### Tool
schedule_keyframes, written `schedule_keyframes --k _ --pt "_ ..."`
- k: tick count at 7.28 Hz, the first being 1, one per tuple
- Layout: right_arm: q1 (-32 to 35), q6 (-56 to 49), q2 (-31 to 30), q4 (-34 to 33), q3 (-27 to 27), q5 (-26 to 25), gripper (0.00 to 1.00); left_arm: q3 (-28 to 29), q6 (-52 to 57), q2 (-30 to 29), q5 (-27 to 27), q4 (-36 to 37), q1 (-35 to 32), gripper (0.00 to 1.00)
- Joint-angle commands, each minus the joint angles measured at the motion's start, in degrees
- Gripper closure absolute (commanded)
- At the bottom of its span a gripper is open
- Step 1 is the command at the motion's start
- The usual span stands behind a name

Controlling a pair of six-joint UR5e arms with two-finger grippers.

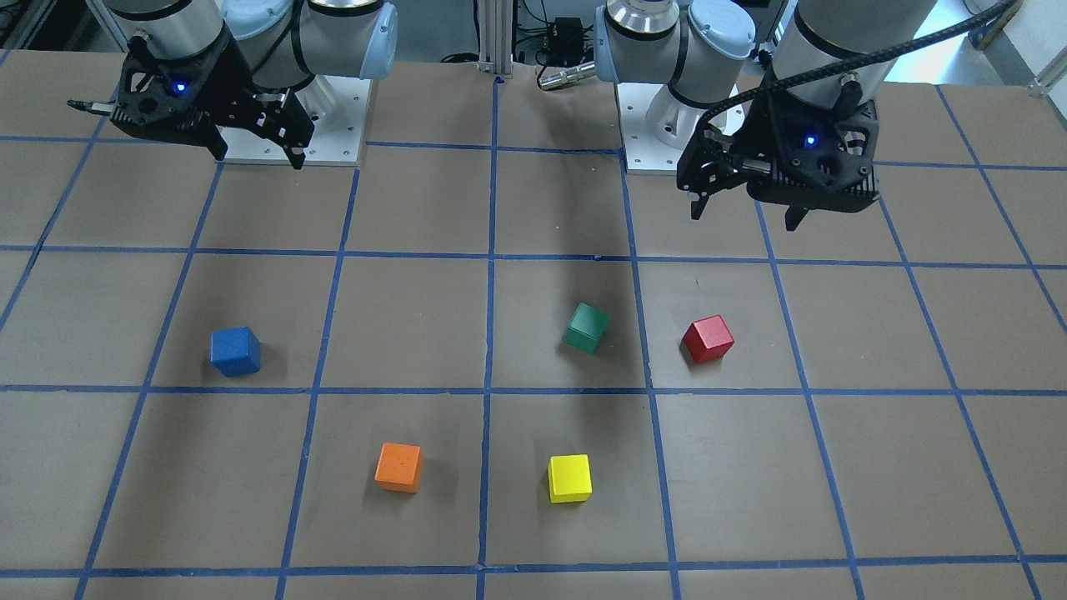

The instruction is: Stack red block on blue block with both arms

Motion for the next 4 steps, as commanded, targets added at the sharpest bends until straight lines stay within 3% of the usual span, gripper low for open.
schedule_keyframes --k 1,4 --pt "0.0 -0.2 -0.2 0.0 0.0 0.0 0.00 -0.1 -0.2 0.1 -0.1 0.4 0.1 0.00" --pt "-0.4 -1.0 -0.1 0.6 -0.7 0.1 0.00 -0.1 -0.7 0.2 -0.1 0.4 -0.1 0.00"
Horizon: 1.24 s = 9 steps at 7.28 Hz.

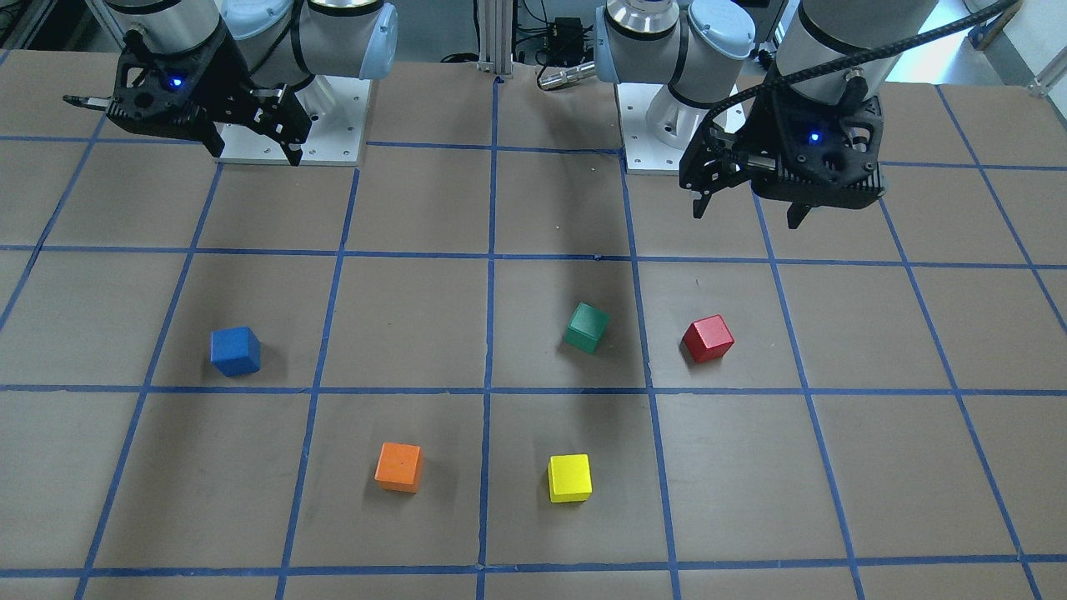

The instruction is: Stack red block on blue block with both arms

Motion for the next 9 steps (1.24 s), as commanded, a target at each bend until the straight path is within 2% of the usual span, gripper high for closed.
schedule_keyframes --k 1,3,7,9 --pt "-0.1 -0.2 0.3 0.2 -1.9 0.2 0.00 0.1 0.6 0.0 0.1 0.1 0.0 0.00" --pt "-0.3 -0.2 2.5 3.1 -5.9 0.1 0.00 -0.1 0.1 -0.2 0.1 0.8 0.0 0.00" --pt "-0.2 0.0 2.5 3.5 -5.2 -0.1 0.00 0.0 -0.1 -0.5 0.1 0.9 -0.3 0.00" --pt "-0.3 -0.1 1.9 3.3 -3.1 -0.2 0.00 -0.1 -0.1 -0.5 0.0 0.9 -0.3 0.00"
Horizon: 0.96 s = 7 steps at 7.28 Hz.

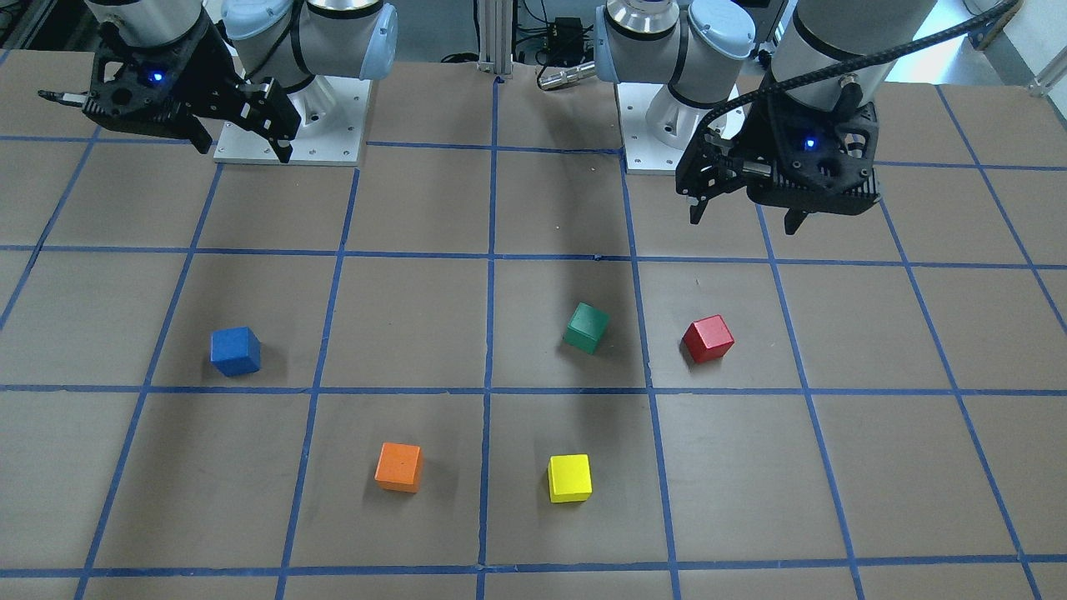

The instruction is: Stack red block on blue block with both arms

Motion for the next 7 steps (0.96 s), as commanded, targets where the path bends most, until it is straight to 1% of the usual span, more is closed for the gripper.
schedule_keyframes --k 1,2,3,4,5,6,7 --pt "-0.1 0.0 -0.3 -0.3 1.3 0.0 0.00 -0.1 0.0 0.0 0.0 -0.1 0.0 0.00" --pt "-0.1 0.0 -0.3 -0.4 1.3 0.0 0.00 -0.6 0.5 0.2 0.1 -0.1 0.0 0.00" --pt "0.0 -0.2 -0.3 -0.3 1.5 -2.0 0.00 -1.5 0.1 0.4 0.1 0.1 0.2 0.00" --pt "0.1 -0.8 -0.3 -0.7 2.0 -5.9 0.00 -2.1 -0.1 0.4 0.0 0.0 0.6 0.00" --pt "0.2 -1.6 -0.4 -1.0 2.2 -5.8 0.00 -3.6 -0.2 -0.6 0.5 0.0 2.0 0.00" --pt "0.1 -1.6 -0.4 -1.0 2.2 -5.9 0.00 -6.3 -0.4 -1.0 -0.1 0.4 4.4 0.00" --pt "0.1 -1.6 -0.4 -1.0 2.2 -6.1 0.00 -9.8 0.1 -1.7 0.0 3.7 5.9 0.00"
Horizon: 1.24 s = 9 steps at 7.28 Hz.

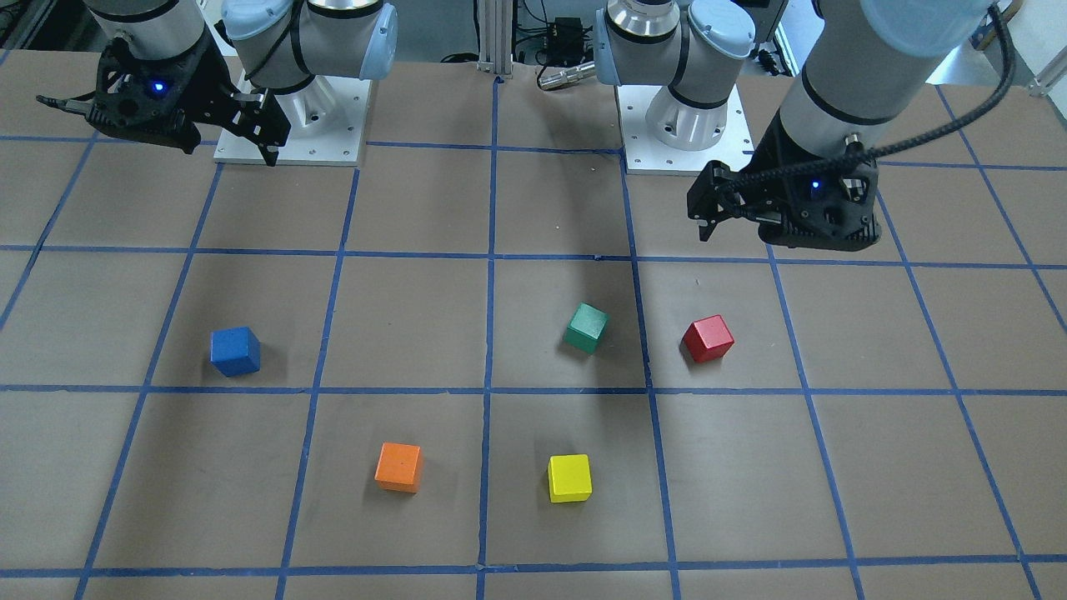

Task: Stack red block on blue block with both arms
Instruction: 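Lower the left gripper onto the red cube and grasp it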

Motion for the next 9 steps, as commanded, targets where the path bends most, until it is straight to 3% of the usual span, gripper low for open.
schedule_keyframes --k 1,6,7,8,9 --pt "-0.1 -0.1 0.0 -0.1 0.1 -0.5 0.00 -8.7 0.8 -1.6 -0.1 9.2 3.3 0.00" --pt "-0.2 -0.4 0.1 0.4 0.1 -0.6 0.00 -32.2 7.9 -7.1 -0.1 41.2 7.2 0.00" --pt "-0.2 -0.1 0.0 0.3 0.1 -0.7 0.00 -34.9 7.9 -9.1 -0.6 48.0 7.2 0.00" --pt "-0.2 -0.2 0.0 -0.1 0.1 -0.7 0.00 -35.3 6.8 -10.6 -2.4 49.6 7.2 0.00" --pt "-0.2 0.0 0.0 -0.1 0.1 -0.7 0.00 -35.5 4.3 -11.2 -3.0 49.8 7.2 0.07"
